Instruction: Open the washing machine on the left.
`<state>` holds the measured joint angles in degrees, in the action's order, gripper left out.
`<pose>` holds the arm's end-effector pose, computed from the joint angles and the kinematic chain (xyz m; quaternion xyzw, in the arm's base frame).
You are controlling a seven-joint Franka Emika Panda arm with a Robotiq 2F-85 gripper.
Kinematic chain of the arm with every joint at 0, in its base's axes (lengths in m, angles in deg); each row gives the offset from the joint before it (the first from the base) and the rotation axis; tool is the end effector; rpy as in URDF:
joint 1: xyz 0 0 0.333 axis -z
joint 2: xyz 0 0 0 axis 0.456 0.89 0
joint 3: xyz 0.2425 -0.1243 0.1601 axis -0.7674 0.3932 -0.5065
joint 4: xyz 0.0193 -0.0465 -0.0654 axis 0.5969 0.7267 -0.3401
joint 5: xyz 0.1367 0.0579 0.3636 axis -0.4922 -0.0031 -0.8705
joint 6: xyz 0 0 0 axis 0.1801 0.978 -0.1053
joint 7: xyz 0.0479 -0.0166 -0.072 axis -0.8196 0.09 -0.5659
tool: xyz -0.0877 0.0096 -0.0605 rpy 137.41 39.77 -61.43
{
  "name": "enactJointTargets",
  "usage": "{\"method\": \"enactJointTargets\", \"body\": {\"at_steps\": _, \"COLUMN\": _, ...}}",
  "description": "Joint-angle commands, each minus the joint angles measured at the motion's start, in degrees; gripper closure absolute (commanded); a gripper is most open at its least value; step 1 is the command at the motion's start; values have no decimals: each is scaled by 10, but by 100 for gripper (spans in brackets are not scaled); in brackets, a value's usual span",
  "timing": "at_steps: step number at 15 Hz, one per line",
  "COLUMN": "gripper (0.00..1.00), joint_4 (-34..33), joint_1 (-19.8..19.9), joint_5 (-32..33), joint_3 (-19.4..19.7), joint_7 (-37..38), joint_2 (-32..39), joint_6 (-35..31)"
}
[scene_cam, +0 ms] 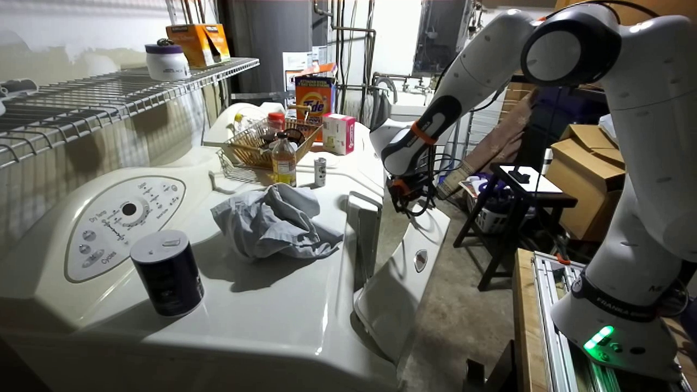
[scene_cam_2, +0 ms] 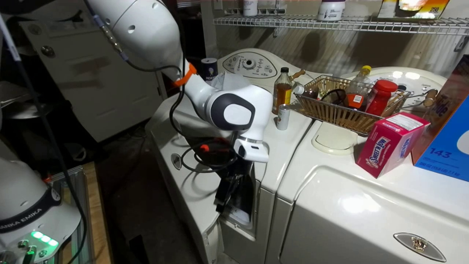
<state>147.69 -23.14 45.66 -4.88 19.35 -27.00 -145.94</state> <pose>0.5194 -0.2279 0.1714 0.8193 -0.5021 -0.1587 0.2269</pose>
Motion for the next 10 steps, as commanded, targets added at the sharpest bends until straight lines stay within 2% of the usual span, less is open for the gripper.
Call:
{"method": "enactJointTargets", "body": {"at_steps": 1, "gripper": 0, "joint_4": -6, "joint_1": 14, "joint_5": -24, "joint_3": -19, "joint_7": -18, "joint_2": -3, "joint_6": -5}}
{"method": "enactJointTargets", "body": {"at_steps": 8, "gripper": 0, "joint_4": 5, "joint_1": -5, "joint_5": -11, "joint_3": -19, "joint_7": -6, "joint_2": -47, "joint_6": 14}}
{"method": "enactJointTargets", "body": {"at_steps": 10, "gripper": 0, "joint_4": 14, "joint_1": -9, "joint_5": -2, "joint_3": -17, "joint_7": -2, "joint_2": -73, "joint_6": 0}}
